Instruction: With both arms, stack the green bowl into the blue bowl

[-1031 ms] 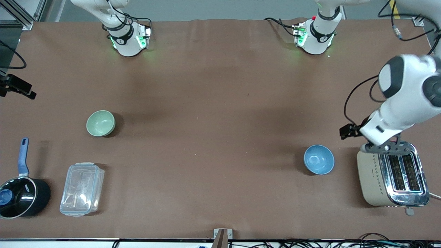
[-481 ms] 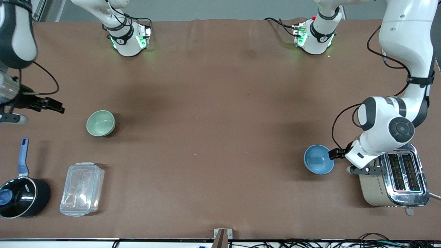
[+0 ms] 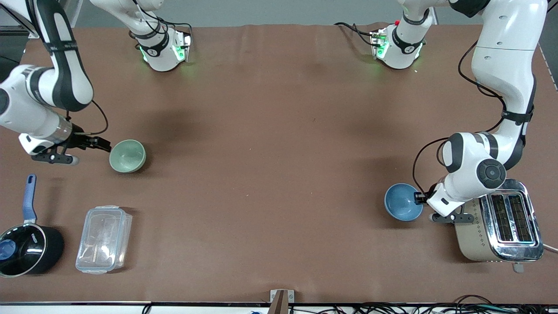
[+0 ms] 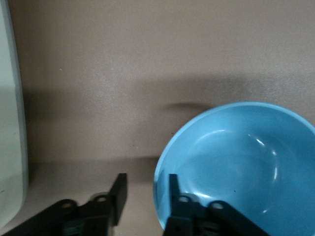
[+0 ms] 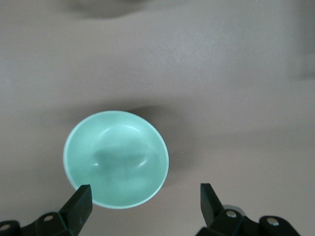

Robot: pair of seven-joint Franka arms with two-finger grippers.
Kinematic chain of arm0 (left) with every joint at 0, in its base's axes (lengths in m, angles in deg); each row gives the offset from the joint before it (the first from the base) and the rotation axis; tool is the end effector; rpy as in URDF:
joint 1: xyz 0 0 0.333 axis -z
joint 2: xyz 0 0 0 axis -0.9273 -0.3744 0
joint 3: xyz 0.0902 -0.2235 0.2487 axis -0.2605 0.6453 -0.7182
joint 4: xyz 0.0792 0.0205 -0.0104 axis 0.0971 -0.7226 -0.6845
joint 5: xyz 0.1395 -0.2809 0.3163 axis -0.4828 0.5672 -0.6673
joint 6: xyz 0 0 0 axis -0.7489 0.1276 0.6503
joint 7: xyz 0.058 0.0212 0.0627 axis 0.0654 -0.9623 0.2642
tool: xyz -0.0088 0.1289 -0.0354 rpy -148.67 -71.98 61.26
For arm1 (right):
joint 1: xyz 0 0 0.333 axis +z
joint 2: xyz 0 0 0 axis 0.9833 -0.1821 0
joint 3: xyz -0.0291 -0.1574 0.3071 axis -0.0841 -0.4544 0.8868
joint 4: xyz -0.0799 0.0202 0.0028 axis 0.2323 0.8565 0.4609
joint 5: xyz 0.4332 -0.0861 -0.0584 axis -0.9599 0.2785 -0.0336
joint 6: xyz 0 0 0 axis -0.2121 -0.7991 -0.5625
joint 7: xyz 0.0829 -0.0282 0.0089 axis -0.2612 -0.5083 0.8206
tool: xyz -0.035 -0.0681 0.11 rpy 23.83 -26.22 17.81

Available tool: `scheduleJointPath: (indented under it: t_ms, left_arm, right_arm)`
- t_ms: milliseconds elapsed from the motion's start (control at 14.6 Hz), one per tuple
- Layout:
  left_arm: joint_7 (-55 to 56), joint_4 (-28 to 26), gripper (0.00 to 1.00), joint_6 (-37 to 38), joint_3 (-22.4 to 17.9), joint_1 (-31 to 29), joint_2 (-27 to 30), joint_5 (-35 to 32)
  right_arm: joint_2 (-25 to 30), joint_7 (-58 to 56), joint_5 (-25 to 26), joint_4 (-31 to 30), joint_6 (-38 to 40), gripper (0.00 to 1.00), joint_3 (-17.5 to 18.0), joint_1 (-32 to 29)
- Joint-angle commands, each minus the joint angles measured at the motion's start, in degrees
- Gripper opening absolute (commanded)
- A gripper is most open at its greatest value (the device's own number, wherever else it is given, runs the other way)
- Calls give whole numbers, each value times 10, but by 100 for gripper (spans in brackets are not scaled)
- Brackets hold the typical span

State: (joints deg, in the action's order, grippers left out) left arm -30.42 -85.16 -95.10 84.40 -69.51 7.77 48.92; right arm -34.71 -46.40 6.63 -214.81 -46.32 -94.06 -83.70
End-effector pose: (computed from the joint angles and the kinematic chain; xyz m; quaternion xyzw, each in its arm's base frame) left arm 0.7274 -0.0360 0.1785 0.9997 -0.0216 0.0087 0.0039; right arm 0.5506 -0.1217 0.2665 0.9975 -0.0572 -0.0410 0.0014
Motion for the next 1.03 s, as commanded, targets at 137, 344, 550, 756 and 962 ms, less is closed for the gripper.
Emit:
scheduleJointPath:
  t_ms: [137, 344, 550, 756, 962]
  left_arm:
    - [6, 12, 0, -1, 4, 4, -4, -3]
    - [24, 13, 0, 6, 28, 6, 13, -3]
    - [131, 13, 0, 48, 99, 7, 29, -4]
    - [285, 12, 0, 49, 163, 38, 28, -12]
    - [385, 13, 0, 47, 163, 131, 22, -12]
  right_arm:
    - [-49, -7, 2, -15, -50, 93, 3, -12]
    - [-76, -7, 2, -15, -84, 88, 3, -12]
    - [-105, -7, 1, -15, -120, 86, 3, -15]
    - [-130, -7, 1, -14, -150, 77, 6, -26]
    - [-131, -6, 1, -13, -149, 51, 6, -23]
